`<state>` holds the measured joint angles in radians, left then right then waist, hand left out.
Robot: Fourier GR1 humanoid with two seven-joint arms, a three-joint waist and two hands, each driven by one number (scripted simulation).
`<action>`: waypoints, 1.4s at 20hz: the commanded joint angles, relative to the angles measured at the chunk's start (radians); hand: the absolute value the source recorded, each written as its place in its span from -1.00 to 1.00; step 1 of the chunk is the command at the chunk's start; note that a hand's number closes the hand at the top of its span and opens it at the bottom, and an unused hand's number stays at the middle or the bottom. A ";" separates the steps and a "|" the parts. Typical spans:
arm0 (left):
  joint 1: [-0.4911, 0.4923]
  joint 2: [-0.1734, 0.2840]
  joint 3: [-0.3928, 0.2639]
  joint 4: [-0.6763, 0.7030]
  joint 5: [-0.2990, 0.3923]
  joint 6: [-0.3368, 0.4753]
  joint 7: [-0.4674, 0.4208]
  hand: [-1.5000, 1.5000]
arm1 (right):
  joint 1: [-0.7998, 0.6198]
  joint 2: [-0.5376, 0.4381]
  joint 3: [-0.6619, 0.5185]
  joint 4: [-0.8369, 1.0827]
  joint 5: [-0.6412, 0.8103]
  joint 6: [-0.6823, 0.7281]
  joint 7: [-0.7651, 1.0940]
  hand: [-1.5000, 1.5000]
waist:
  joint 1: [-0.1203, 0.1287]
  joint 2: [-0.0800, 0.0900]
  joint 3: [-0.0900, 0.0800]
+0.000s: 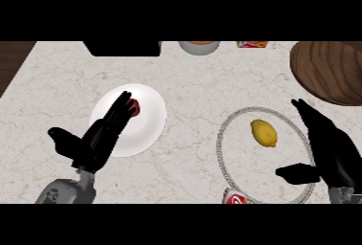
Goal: Pick the lemon from the placemat and place it in the bowl
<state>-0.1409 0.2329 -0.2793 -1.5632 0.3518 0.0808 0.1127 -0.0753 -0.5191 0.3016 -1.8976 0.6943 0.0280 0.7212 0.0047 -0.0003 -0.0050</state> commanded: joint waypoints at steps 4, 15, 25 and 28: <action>0.010 -0.038 -0.024 0.010 -0.023 -0.006 -0.015 0.00 | -0.249 0.155 0.046 0.063 -0.065 0.285 0.389 -1.00 | 0.013 0.001 0.003; -0.030 0.004 0.072 0.060 0.003 -0.072 0.001 0.00 | -0.307 0.200 -0.025 0.296 -0.060 0.349 0.425 -1.00 | 0.000 0.003 0.004; 0.011 -0.032 0.069 -0.003 -0.027 -0.082 0.036 0.00 | -0.177 0.246 0.009 0.342 0.039 0.299 0.309 -1.00 | -0.004 0.000 0.005; -0.028 -0.080 0.080 0.013 -0.053 -0.071 0.043 0.00 | -0.247 0.266 -0.043 0.320 0.038 0.390 0.346 -1.00 | -0.005 0.000 0.005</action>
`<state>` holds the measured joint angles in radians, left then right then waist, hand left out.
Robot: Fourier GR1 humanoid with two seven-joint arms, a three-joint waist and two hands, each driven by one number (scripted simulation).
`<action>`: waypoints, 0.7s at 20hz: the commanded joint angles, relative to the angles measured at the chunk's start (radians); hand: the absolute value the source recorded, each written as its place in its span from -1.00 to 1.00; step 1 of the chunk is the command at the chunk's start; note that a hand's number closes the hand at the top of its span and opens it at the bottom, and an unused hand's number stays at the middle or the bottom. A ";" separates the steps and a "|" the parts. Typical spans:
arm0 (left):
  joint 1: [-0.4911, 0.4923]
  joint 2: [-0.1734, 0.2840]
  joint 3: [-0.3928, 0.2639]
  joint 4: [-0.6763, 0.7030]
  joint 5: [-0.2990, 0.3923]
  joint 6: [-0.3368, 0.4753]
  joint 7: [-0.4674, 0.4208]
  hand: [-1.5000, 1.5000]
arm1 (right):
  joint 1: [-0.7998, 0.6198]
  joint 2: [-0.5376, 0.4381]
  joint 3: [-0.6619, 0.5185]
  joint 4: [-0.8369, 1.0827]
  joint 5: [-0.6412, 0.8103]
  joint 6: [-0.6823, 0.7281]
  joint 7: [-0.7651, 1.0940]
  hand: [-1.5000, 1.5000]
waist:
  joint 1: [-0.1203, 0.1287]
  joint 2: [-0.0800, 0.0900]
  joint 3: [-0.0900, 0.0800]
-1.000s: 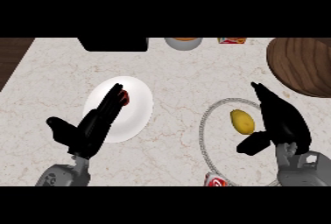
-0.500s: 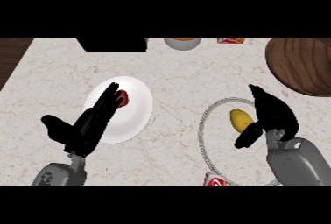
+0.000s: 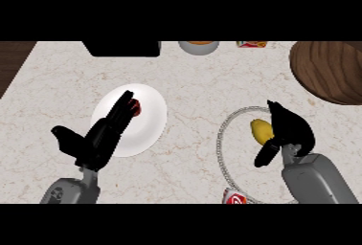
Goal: Pick the lemon from the placemat and place it in the bowl
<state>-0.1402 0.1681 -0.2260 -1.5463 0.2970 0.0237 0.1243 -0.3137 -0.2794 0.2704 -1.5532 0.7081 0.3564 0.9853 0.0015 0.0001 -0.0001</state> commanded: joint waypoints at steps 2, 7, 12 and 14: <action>-0.015 0.006 0.048 -0.008 -0.003 -0.022 0.015 0.00 | 0.007 0.017 -0.017 0.075 0.054 0.017 0.010 -1.00 | 0.001 0.000 0.000; 0.008 -0.046 0.025 0.000 -0.052 -0.021 0.010 0.00 | -0.080 0.062 -0.073 0.205 0.113 -0.023 -0.061 -1.00 | 0.003 0.001 0.000; 0.033 -0.038 0.063 -0.007 -0.067 -0.053 0.004 0.00 | -0.007 0.090 -0.073 0.194 0.175 -0.069 -0.088 -1.00 | 0.001 0.000 0.000; -0.010 -0.047 0.078 -0.008 -0.056 -0.055 0.038 0.00 | 0.035 0.084 -0.076 0.209 0.199 -0.112 -0.126 -1.00 | -0.001 0.000 0.000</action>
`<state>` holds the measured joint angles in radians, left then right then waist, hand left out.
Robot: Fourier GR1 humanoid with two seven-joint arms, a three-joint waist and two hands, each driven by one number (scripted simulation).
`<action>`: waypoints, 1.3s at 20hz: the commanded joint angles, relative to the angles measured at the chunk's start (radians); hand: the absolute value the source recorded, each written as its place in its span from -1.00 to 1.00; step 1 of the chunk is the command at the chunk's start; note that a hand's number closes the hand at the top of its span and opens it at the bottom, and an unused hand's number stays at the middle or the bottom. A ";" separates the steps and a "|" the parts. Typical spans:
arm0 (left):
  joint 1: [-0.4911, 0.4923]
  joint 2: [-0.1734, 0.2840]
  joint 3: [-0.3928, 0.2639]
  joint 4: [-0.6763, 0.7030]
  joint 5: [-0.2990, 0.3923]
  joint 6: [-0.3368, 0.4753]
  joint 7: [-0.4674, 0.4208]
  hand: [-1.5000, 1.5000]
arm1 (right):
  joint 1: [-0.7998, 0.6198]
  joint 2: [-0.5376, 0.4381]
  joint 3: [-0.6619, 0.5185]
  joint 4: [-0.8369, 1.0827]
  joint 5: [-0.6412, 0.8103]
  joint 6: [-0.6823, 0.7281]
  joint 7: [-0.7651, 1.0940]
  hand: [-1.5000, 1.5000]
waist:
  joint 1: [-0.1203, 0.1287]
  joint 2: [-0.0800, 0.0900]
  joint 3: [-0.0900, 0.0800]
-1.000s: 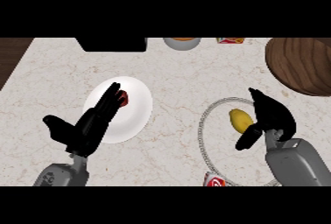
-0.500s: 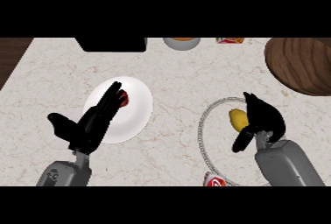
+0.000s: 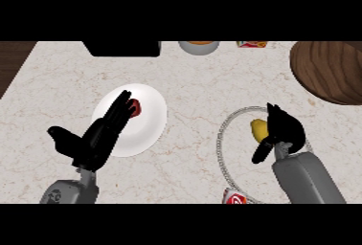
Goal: Pick the lemon from the placemat and place it in the bowl
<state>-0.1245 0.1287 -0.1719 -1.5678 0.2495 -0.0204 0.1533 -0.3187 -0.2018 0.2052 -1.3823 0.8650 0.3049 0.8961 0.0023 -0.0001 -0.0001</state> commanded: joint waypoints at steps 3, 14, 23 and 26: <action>0.014 -0.037 0.006 0.016 -0.049 -0.017 -0.004 0.00 | 0.038 0.030 -0.023 -0.004 0.060 -0.031 -0.024 -1.00 | -0.002 0.000 0.000; 0.042 -0.078 0.005 0.016 -0.091 -0.039 -0.041 0.00 | 0.035 0.079 -0.069 0.160 0.093 -0.195 -0.178 1.00 | 0.000 0.001 0.000; 0.040 -0.059 0.052 -0.018 -0.067 -0.088 -0.009 0.00 | -0.052 0.119 -0.041 0.277 0.171 -0.225 -0.242 1.00 | 0.003 0.001 0.000; 0.055 -0.057 0.065 0.000 -0.070 -0.095 -0.016 0.00 | -0.060 0.057 -0.056 0.181 0.168 -0.126 -0.246 1.00 | 0.000 -0.001 0.000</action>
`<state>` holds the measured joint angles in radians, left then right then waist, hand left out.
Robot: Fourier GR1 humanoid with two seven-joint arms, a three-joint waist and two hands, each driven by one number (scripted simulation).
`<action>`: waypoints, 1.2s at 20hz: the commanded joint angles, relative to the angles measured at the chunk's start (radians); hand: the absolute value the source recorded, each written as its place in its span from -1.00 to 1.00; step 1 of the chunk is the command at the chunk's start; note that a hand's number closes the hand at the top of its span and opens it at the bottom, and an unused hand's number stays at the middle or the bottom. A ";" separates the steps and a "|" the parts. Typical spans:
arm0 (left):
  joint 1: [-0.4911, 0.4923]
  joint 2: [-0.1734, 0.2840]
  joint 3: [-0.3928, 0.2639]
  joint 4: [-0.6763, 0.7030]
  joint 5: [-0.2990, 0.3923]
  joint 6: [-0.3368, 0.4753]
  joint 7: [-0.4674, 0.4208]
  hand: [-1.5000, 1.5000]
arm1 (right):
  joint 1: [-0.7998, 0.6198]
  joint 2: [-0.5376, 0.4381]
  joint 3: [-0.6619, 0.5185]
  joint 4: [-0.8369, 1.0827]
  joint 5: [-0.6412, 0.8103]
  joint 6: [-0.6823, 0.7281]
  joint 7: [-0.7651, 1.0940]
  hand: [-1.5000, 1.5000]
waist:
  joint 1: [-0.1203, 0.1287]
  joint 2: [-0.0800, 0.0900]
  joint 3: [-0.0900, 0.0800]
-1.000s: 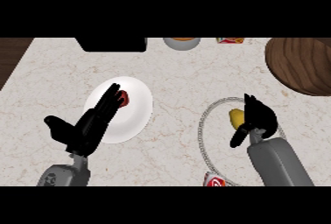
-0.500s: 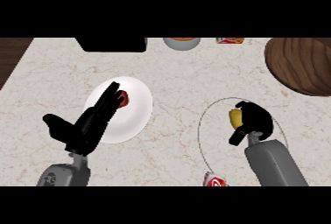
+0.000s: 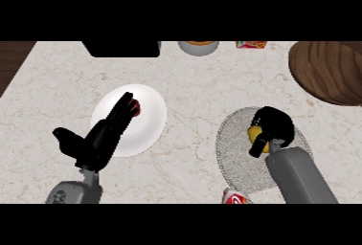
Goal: Pick the lemon from the placemat and place it in the bowl
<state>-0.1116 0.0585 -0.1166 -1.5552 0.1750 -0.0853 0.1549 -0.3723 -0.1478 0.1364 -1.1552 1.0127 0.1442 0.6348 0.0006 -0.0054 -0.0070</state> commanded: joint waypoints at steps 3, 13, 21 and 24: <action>-0.058 0.013 0.062 0.072 0.028 -0.047 -0.021 0.00 | 0.027 -0.033 0.005 -0.039 0.042 0.001 -0.046 1.00 | -0.002 0.005 0.007; 0.004 -0.009 0.028 -0.009 0.007 -0.006 -0.001 0.00 | 0.166 -0.400 0.132 -0.114 -0.018 0.032 -0.745 1.00 | -0.019 0.003 0.009; 0.029 0.014 0.034 -0.039 0.016 -0.032 0.016 0.00 | 0.318 -0.549 -0.114 -0.366 -0.248 0.001 -0.950 1.00 | -0.020 0.000 0.007; 0.001 -0.011 0.022 -0.007 -0.021 0.005 0.004 0.00 | 0.301 -0.604 -0.229 -0.469 -0.346 0.063 -0.947 1.00 | -0.028 -0.001 0.006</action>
<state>-0.0868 0.0603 -0.0916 -1.5809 0.1718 -0.0989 0.1631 -0.0795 -0.6894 0.0226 -1.5066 0.7805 0.1504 -0.2782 -0.0203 -0.0051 -0.0002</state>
